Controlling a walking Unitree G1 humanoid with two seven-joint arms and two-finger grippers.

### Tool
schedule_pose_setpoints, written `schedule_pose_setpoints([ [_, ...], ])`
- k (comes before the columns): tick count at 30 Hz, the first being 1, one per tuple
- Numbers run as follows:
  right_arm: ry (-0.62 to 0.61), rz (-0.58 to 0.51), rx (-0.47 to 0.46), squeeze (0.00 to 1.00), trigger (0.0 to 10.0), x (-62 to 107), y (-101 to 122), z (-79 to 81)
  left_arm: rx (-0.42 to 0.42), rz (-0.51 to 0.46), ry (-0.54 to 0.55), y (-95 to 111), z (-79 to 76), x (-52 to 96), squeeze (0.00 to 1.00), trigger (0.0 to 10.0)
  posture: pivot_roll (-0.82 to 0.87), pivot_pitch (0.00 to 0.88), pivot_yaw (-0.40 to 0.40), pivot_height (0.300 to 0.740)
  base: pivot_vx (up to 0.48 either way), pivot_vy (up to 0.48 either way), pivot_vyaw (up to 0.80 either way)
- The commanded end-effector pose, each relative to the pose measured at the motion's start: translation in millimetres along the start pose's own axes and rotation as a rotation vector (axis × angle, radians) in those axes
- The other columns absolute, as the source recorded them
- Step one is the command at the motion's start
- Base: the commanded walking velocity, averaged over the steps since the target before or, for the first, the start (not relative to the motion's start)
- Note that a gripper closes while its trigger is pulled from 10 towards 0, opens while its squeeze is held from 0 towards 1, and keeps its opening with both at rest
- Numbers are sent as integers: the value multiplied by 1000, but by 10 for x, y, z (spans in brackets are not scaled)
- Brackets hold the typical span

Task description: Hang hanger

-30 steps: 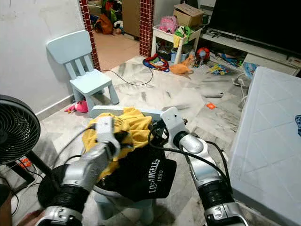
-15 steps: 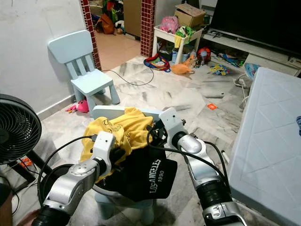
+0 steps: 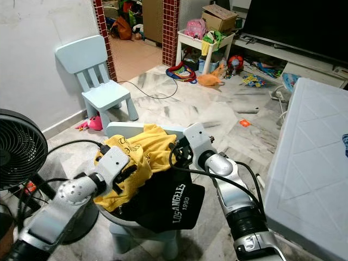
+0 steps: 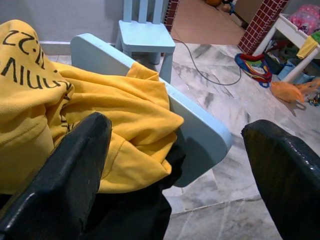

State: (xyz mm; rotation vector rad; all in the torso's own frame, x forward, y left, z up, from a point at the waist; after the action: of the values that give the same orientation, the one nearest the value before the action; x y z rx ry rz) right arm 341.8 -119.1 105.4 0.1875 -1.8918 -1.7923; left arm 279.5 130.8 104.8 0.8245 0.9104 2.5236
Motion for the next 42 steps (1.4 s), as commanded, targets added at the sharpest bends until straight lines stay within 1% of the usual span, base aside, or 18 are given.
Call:
schedule_pose_setpoints([
  [1,4,-3,-6,0,10000,-9,17,-13,-58,-38,-33,11,-31,40,1000,10000,24,14,-33,740,0,0,0],
  [3,7,-1,-9,0,10000,-11,12,-5,-110,-40,-58,-41,-43,61,1000,10000,23,15,-34,740,0,0,0],
  [4,12,0,-11,0,10000,-13,9,4,-206,-38,-118,-118,-85,82,1000,10000,21,15,-34,740,0,0,0],
  [5,14,0,-12,0,10000,-13,9,7,-251,-34,-163,-168,-116,99,1000,10000,21,15,-34,740,0,0,0],
  [10,14,0,-13,0,10000,-7,13,-5,-282,-17,-262,-289,-153,112,1000,10000,17,13,-33,740,0,0,0],
  [15,15,-1,-17,0,10000,-4,14,-4,-321,10,-256,-402,-68,66,1000,10000,10,14,-32,740,0,0,0],
  [16,17,0,-18,0,10000,1,9,2,-334,11,-253,-438,-26,44,890,10000,10,14,-32,740,0,0,0],
  [17,18,0,-18,0,10000,4,5,5,-345,10,-247,-445,3,29,98,10000,10,14,-32,740,0,0,0],
  [18,20,1,-18,0,10000,6,2,8,-361,5,-246,-450,28,16,0,10000,10,14,-32,740,0,0,0],
  [21,23,1,-17,0,10000,8,2,8,-411,3,-270,-479,73,-20,0,10000,6,17,-33,740,0,0,0],
  [25,21,-3,-14,0,10000,8,17,-1,-370,41,-285,-560,66,-86,0,10000,1,18,-29,740,0,0,0],
  [27,19,-5,-14,0,10000,12,16,-2,-295,55,-272,-582,35,-125,0,10000,0,18,-28,740,0,0,0],
  [33,17,-3,-12,0,10000,18,13,-9,-282,38,-305,-587,-73,-157,0,10000,-3,20,-28,740,0,0,0],
  [37,19,-5,-12,0,10000,9,19,3,-150,61,-262,-641,-122,-232,0,10000,1,20,-27,740,0,0,0],
  [38,20,-8,-13,0,10000,5,26,7,-66,68,-230,-651,-129,-267,0,10000,1,20,-27,740,0,0,0],
  [40,21,-10,-13,0,10000,8,27,12,28,60,-202,-629,-149,-299,0,10000,-4,21,-24,740,0,0,0],
  [41,21,-10,-13,0,10000,8,28,13,34,59,-200,-625,-150,-301,0,10000,-5,21,-25,740,0,0,0],
  [42,21,-10,-13,0,10000,10,27,11,41,58,-199,-622,-154,-304,1000,10000,-5,21,-25,740,0,0,0],
])
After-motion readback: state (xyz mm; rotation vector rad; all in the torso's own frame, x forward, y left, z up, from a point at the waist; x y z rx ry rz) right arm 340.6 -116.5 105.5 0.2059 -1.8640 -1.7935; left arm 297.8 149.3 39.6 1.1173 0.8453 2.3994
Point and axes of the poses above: a point about 5 cm out from each wrist's last joint towards the gripper, its own x axis pointing back from the gripper into the wrist, its own y axis along the axis of the wrist's last joint, z = x × y, the point moved 1 cm from there along -x, pointing out of the wrist towards the gripper, and after that the axes turned 14 degrees about -x, right-handed, at the moved point
